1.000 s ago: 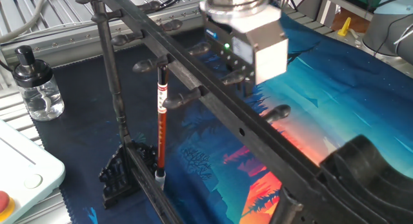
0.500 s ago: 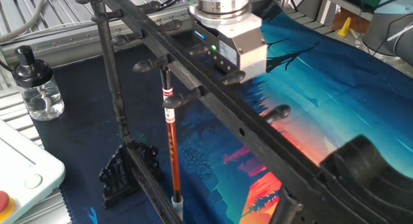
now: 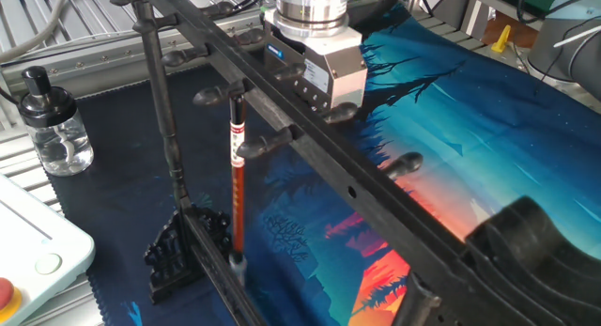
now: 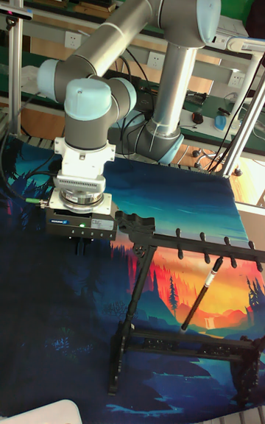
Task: Place the brush on the pen rack
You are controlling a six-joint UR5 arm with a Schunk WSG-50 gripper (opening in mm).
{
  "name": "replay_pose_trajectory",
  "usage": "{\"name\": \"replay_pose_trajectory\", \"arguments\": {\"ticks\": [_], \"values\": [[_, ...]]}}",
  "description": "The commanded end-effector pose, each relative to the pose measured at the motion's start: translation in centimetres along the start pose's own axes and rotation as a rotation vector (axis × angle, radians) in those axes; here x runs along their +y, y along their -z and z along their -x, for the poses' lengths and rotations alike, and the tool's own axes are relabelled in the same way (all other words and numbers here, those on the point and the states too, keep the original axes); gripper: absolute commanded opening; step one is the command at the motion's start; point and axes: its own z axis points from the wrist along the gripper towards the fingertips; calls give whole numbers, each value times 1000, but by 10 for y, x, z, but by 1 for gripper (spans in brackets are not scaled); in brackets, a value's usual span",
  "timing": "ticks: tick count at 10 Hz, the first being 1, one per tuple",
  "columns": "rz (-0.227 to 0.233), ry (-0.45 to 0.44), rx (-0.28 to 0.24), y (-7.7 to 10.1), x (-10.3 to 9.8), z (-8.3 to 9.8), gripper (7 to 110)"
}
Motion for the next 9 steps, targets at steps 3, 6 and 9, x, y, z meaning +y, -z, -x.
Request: {"name": "replay_pose_trajectory", "arguments": {"ticks": [3, 6, 9], "values": [[57, 15, -20, -9, 15, 6, 7], [46, -38, -22, -13, 14, 5, 7], [59, -57, -32, -15, 18, 7, 7]]}}
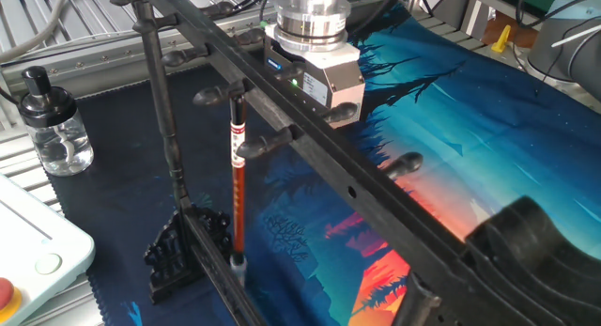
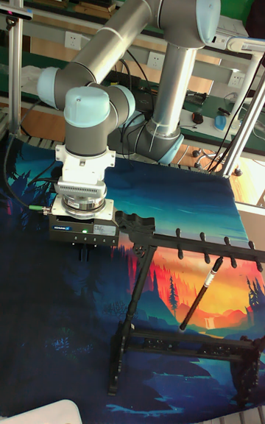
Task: Place the brush on the pen rack
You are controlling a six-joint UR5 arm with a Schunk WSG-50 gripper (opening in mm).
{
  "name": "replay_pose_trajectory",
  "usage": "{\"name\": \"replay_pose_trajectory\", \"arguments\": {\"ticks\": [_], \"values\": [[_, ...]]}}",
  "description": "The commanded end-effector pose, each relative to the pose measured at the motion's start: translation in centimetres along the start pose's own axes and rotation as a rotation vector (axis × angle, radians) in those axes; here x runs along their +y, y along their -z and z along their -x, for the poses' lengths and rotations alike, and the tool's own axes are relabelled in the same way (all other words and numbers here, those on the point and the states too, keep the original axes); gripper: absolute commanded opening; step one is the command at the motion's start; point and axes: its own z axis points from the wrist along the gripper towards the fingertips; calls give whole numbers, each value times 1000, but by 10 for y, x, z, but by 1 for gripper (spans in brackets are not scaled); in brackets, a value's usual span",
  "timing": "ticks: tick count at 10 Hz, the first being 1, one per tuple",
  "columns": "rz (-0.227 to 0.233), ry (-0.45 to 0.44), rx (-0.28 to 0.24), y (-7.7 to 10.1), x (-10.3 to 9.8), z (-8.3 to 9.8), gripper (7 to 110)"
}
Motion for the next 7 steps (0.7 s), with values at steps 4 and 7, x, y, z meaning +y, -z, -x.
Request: {"name": "replay_pose_trajectory", "arguments": {"ticks": [4, 7], "values": [[12, -37, -17, -5, 5, 1, 7], [1, -43, -20, -7, 5, 0, 7]]}}
